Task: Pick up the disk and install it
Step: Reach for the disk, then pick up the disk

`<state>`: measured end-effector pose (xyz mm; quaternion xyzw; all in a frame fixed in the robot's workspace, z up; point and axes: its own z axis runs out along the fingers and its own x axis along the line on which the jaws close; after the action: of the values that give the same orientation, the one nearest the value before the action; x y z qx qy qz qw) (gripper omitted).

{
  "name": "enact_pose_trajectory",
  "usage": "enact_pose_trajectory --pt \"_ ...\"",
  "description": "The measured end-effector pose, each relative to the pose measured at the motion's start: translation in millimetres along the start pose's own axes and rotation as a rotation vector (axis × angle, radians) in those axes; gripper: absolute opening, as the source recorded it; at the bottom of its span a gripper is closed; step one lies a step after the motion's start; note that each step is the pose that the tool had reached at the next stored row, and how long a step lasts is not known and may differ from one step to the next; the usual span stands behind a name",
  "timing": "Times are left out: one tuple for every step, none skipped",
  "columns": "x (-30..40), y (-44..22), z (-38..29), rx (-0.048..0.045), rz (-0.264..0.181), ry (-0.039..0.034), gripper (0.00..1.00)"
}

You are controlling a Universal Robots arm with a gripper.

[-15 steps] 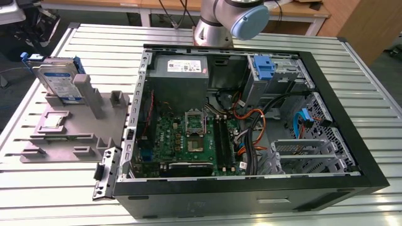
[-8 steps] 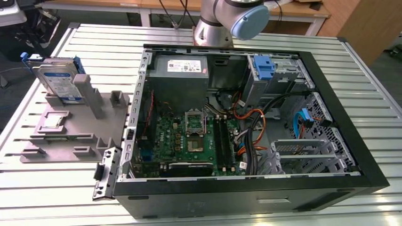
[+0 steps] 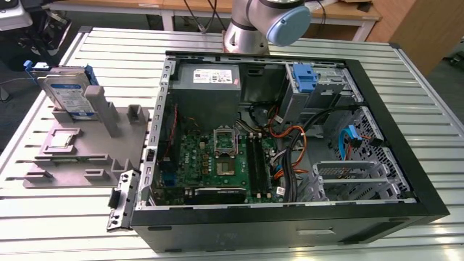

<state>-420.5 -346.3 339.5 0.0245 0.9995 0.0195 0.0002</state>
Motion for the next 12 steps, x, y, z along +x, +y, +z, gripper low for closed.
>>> enact_pose_trajectory --pt "-0.1 0.0 0.3 0.0 0.0 0.0 0.1" --pt "-0.1 0.0 0.5 0.0 0.0 0.0001 0.1" --pt "-0.1 0.0 0.5 0.0001 0.0 0.0002 0.1" --pt "-0.1 0.0 0.5 0.0001 0.0 0.0002 0.1" --pt "-0.1 -0.1 0.9 0.0001 0.0 0.0001 0.1" --pt "-0.1 -0.1 1.1 0.0001 0.0 0.0001 0.1" --pt "-0.1 -0.1 1.1 0.0001 0.0 0.0001 0.1" --pt "-0.1 -0.1 1.1 0.0 0.0 0.0001 0.1" --pt "-0.1 -0.1 1.2 0.0001 0.0 0.0001 0.1" --pt "-0.1 -0.1 1.2 0.0 0.0 0.0001 0.1" --pt "-0.1 -0.1 1.2 0.0 0.0 0.0001 0.1" --pt "-0.1 -0.1 1.2 0.0001 0.0 0.0001 0.1"
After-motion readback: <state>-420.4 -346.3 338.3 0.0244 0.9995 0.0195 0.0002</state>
